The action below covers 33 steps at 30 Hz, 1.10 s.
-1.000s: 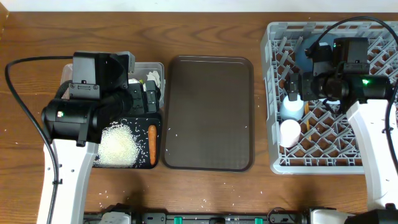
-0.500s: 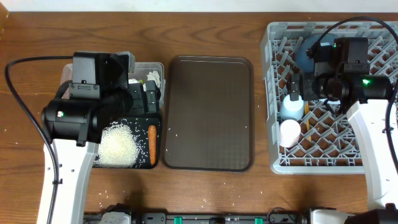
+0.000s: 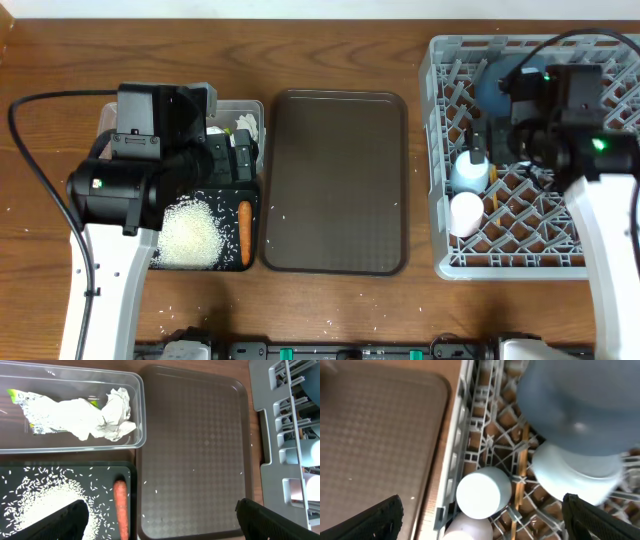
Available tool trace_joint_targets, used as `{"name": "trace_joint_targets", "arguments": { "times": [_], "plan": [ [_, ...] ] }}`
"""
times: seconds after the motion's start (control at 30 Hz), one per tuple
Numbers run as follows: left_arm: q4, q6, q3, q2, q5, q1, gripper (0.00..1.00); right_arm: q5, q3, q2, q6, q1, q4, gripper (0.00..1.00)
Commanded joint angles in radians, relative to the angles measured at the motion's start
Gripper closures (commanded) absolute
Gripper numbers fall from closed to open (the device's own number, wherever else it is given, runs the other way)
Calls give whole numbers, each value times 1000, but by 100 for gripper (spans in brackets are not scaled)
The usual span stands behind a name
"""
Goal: Sort waste into correct bins and load items into the dishwasher rack
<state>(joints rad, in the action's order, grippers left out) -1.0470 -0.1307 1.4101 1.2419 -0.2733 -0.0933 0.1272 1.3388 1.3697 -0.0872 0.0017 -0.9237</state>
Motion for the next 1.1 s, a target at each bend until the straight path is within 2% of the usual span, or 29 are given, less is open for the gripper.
{"name": "trace_joint_targets", "arguments": {
  "times": [0.0,0.53,0.87,1.07],
  "plan": [
    [-1,-2,2,1,10,5,3,-7,2,-143,11,19,0,1],
    [-1,-2,2,1,10,5,3,-7,2,-752,11,42,-1,1],
    [-1,-2,2,1,10,5,4,-7,2,-989,11,105,-8,1],
    [-1,-2,2,1,10,5,3,-7,2,-1071,11,104,-58,1]
  ]
}}
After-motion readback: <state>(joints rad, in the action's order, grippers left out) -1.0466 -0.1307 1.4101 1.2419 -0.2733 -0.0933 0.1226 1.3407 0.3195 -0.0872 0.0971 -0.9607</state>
